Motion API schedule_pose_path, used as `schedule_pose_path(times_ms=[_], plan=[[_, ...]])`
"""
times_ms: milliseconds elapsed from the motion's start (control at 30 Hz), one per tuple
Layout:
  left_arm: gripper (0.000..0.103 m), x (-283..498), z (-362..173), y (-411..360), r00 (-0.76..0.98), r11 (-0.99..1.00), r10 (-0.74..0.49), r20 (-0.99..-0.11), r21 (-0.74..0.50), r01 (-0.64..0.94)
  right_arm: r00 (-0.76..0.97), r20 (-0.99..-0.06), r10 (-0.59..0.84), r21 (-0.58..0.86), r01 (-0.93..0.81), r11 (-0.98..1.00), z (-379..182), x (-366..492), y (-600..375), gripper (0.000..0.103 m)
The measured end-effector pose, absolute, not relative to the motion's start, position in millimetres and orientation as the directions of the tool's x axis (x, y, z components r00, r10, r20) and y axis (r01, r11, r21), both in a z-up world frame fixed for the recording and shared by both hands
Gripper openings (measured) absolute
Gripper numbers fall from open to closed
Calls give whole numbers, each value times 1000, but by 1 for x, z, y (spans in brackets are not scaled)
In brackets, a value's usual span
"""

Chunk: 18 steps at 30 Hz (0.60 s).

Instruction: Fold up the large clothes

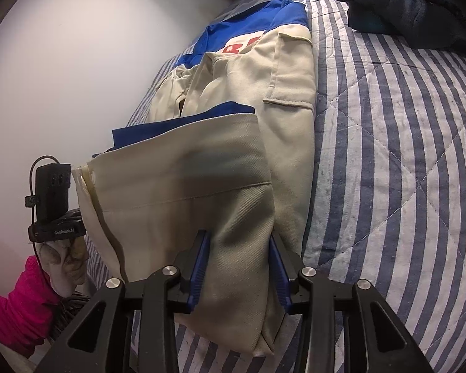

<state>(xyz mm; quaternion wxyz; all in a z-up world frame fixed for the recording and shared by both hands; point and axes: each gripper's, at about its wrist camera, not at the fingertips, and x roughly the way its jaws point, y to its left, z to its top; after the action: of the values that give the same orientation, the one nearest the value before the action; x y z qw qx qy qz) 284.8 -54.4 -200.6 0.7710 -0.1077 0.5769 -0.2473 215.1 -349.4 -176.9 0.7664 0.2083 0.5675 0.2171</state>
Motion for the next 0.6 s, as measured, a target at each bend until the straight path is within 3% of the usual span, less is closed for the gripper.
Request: schedule_pose_path(times_ms=[67, 133, 233, 367, 600], plan=[[47, 287, -202, -52, 209, 846, -523, -826, -474, 246, 263, -779, 569, 567, -93, 819, -177, 214, -349, 41], [27, 286, -203, -51, 201, 835, -539, -818, -488, 253, 262, -782, 566, 561, -99, 822, -177, 215, -349, 36], [14, 278, -198, -46, 213, 832, -541, -813, -482, 273, 261, -781, 567, 560, -106, 821, -174, 214, -347, 20], [8, 267, -187, -47, 244, 833, -547, -801, -491, 256, 282, -773, 568, 562, -109, 820, -166, 212, -346, 6], [5, 230, -163, -7, 366, 813, -569, -737, -571, 115, 346, -726, 594, 609, -78, 790, -149, 202, -359, 3]])
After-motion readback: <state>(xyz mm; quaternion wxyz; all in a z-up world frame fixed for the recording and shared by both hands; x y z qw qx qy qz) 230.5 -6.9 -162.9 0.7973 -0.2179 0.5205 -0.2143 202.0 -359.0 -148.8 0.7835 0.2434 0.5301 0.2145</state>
